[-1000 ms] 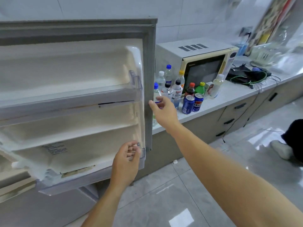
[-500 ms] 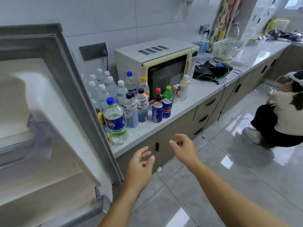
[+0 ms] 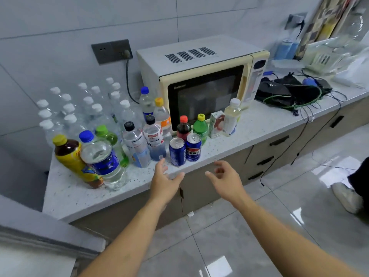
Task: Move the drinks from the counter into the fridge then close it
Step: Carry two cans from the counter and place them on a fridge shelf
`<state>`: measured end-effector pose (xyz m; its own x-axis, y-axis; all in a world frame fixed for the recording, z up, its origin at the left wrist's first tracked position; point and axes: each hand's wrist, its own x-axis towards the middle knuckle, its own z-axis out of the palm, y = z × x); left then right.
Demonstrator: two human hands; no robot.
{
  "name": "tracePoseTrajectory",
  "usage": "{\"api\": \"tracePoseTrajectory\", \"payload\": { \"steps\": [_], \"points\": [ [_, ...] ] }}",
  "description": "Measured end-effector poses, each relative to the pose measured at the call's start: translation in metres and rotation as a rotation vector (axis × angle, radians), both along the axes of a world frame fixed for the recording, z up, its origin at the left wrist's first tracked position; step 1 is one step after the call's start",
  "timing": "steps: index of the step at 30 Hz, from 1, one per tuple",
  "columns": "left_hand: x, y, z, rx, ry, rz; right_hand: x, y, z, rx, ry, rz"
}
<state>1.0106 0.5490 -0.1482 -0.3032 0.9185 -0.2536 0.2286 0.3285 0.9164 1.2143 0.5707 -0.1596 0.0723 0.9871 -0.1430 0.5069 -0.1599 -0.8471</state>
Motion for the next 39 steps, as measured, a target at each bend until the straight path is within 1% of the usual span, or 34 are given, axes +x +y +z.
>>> {"api": "tracePoseTrajectory", "payload": {
  "steps": [3,6,12,17,21,24,29,32,35,37,39],
  "points": [
    [0.002,0.027,-0.014,-0.016,0.036,0.047,-0.002,0.037,-0.004,0.006,0.007,0.1],
    [0.005,0.058,-0.028,-0.005,0.033,0.071,-0.01,0.072,-0.011,0.028,0.046,0.172],
    [0.009,0.109,-0.056,0.059,-0.064,0.076,-0.026,0.124,-0.031,0.038,0.106,0.208],
    [0.008,0.122,-0.068,0.056,-0.053,0.113,-0.031,0.149,-0.04,0.052,0.179,0.288],
    [0.01,0.12,-0.069,0.039,-0.045,0.148,-0.032,0.159,-0.049,0.075,0.195,0.344],
    [0.016,0.116,-0.065,0.035,-0.056,0.224,-0.03,0.166,-0.052,0.063,0.227,0.393],
    [0.033,0.075,-0.057,0.014,-0.118,0.486,-0.019,0.162,-0.046,0.044,0.336,0.497],
    [0.045,0.036,-0.051,0.049,-0.262,0.592,-0.016,0.151,-0.041,-0.024,0.434,0.577],
    [0.056,-0.011,-0.046,0.118,-0.372,0.742,-0.021,0.132,-0.036,-0.15,0.513,0.679],
    [0.061,-0.046,-0.043,0.162,-0.438,0.839,-0.029,0.112,-0.036,-0.238,0.532,0.767],
    [0.065,-0.082,-0.038,0.203,-0.516,0.934,-0.042,0.089,-0.035,-0.282,0.521,0.855]
  ]
}}
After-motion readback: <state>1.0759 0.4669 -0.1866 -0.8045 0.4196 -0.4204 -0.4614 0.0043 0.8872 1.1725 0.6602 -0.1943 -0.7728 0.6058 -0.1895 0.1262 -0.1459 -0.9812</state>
